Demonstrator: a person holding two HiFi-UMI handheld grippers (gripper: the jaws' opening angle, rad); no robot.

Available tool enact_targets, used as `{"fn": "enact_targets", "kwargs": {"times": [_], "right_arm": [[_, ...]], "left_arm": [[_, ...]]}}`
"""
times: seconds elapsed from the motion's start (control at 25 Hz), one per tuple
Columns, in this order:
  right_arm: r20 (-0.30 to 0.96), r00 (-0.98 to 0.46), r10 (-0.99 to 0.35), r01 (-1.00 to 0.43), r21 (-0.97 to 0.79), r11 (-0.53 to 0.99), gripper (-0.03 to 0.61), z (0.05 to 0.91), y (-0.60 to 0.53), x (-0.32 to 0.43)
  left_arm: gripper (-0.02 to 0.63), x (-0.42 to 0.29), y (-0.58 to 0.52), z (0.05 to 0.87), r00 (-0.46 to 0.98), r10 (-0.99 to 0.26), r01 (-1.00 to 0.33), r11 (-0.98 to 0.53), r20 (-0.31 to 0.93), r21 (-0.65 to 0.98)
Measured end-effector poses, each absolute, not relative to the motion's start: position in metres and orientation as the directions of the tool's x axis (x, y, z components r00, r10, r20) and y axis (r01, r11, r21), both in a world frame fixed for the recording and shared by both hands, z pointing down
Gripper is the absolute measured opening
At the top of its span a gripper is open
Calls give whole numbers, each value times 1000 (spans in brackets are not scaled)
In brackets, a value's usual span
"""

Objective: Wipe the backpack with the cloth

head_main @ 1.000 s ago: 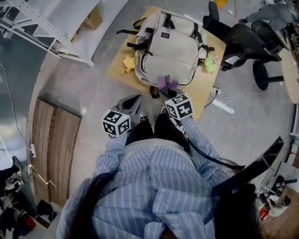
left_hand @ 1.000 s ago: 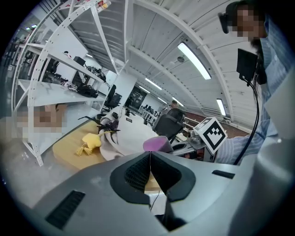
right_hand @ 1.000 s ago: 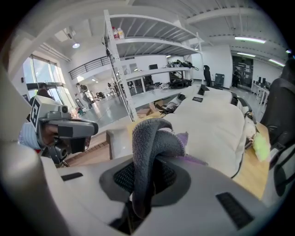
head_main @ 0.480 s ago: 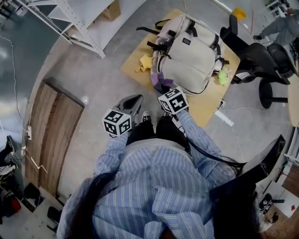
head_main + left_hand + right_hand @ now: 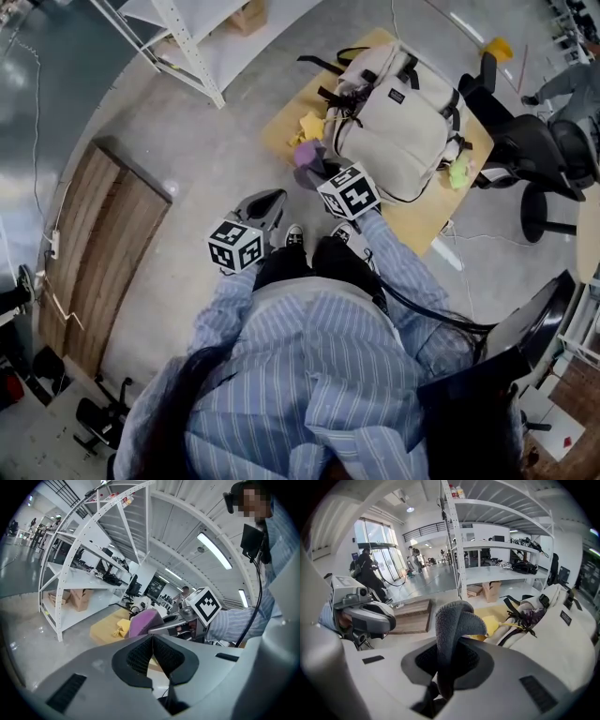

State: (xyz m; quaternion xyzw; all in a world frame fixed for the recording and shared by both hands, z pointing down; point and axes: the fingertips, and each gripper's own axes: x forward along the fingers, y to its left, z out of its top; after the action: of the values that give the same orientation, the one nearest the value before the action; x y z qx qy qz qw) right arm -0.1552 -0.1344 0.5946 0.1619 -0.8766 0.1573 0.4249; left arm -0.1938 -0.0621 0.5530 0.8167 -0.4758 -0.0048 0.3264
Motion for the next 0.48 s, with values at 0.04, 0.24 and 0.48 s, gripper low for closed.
{"fn": "enact_targets", "kwargs": {"times": [0.04, 0.24, 0.48], "right_arm": [[801, -580, -148, -411, -131, 902, 41, 594, -138, -155], [828, -541, -150, -386, -85, 919, 41, 589, -164, -146], [847, -507, -161, -354, -35, 935, 41, 578, -221, -141]], "left_arm": [[6, -194, -63, 552, 546, -782, -774, -334, 300, 537], [6, -195, -73, 549, 542, -787, -775, -331, 296, 539], [6, -193, -92, 549, 531, -796, -776, -320, 291, 543]]}}
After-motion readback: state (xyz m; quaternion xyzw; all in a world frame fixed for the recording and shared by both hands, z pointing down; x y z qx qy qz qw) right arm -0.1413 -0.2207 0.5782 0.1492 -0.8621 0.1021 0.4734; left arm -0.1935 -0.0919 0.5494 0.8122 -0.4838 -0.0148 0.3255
